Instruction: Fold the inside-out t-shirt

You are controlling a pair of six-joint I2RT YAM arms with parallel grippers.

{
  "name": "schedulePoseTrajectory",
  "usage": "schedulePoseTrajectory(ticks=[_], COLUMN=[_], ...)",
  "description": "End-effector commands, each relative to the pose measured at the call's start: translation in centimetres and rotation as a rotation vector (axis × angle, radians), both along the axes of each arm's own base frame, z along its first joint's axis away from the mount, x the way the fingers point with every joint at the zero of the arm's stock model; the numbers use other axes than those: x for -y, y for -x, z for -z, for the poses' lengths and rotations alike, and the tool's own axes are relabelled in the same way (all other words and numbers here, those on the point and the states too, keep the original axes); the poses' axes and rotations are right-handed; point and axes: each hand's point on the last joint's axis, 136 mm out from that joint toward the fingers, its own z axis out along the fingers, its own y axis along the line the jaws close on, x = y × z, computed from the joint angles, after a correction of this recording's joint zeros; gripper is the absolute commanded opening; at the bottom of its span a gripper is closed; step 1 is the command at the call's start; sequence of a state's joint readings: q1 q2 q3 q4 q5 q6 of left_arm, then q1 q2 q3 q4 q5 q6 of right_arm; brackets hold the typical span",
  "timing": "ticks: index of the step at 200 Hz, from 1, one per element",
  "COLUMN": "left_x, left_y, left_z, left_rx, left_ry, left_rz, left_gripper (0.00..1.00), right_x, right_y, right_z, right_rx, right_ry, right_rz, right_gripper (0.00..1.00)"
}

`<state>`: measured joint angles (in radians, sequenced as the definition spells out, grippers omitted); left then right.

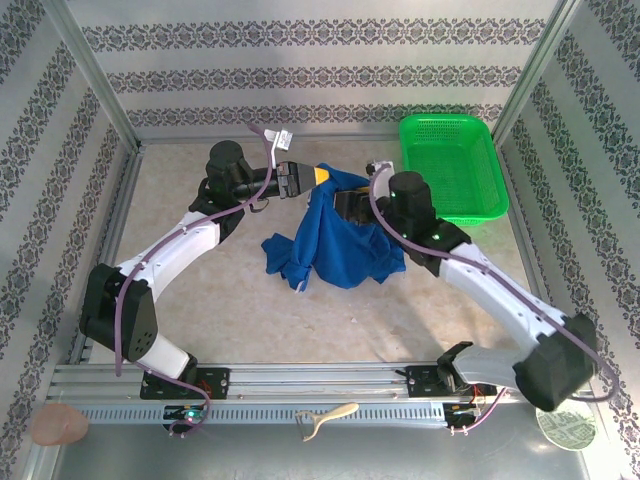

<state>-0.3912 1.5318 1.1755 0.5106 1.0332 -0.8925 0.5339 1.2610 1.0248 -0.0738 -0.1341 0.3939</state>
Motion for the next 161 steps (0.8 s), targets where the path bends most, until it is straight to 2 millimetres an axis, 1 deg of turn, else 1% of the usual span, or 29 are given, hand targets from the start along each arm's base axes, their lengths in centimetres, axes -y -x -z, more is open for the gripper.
schedulePoseTrajectory(ticks=[1, 7, 17, 33, 45, 52, 66, 78, 96, 113, 117, 126, 139, 150, 161], left_x=[-0.5, -0.5, -0.5, -0.7, -1.1, -1.7, -3.1, -4.6, -6.3, -7.4, -7.6, -7.8, -7.8, -7.8, -8.0], left_y=[1.6, 1.8, 2.0, 1.9, 1.4, 0.7, -1.3, -3.4, -6.4, -8.9, -9.5, -10.2, -10.7, -10.5, -9.7], left_z=[-2.5, -2.6, -2.6, -2.5, -2.5, -2.3, -1.8, -1.1, 0.7, 3.2, 3.9, 4.9, 5.5, 5.6, 5.5], left_rx=[0.091, 0.09, 0.088, 0.079, 0.075, 0.068, 0.046, 0.014, -0.033, -0.076, -0.087, -0.104, -0.125, -0.13, -0.125], left_ry=[0.052, 0.056, 0.063, 0.072, 0.082, 0.084, 0.083, 0.068, 0.01, -0.104, -0.133, -0.166, -0.166, -0.159, -0.16], left_rz=[0.038, 0.046, 0.057, 0.063, 0.043, 0.007, -0.08, -0.165, -0.279, -0.385, -0.409, -0.434, -0.446, -0.447, -0.454], left_gripper=[0.0, 0.0, 0.0, 0.0, 0.0, 0.0, 0.0, 0.0, 0.0, 0.0, 0.05, 0.21, 0.34, 0.43, 0.49], right_x=[0.8, 0.6, 0.4, 0.3, 0.5, 0.6, 0.7, 0.8, 0.8, 0.1, -0.1, -0.4, -0.8, -1.0, -0.9], right_y=[-3.0, -3.5, -3.9, -3.7, -3.0, -2.2, -0.4, 1.6, 4.4, 6.5, 6.8, 7.4, 7.6, 7.3, 6.4], right_z=[-0.6, -0.2, 0.3, 0.2, -0.2, -0.6, -1.6, -2.8, -5.0, -7.7, -8.5, -10.5, -12.3, -12.8, -12.4], right_rx=[0.018, 0.005, -0.014, -0.017, -0.014, -0.013, -0.007, 0.003, 0.02, 0.041, 0.055, 0.092, 0.125, 0.125, 0.115], right_ry=[-0.021, -0.028, -0.038, -0.04, -0.053, -0.074, -0.118, -0.17, -0.263, -0.387, -0.428, -0.504, -0.565, -0.582, -0.577], right_rz=[0.075, 0.069, 0.048, 0.014, -0.018, -0.05, -0.127, -0.198, -0.303, -0.4, -0.423, -0.472, -0.514, -0.519, -0.494], right_gripper=[0.52, 0.45, 0.26, 0.0, 0.0, 0.0, 0.0, 0.0, 0.0, 0.0, 0.0, 0.0, 0.0, 0.0, 0.0])
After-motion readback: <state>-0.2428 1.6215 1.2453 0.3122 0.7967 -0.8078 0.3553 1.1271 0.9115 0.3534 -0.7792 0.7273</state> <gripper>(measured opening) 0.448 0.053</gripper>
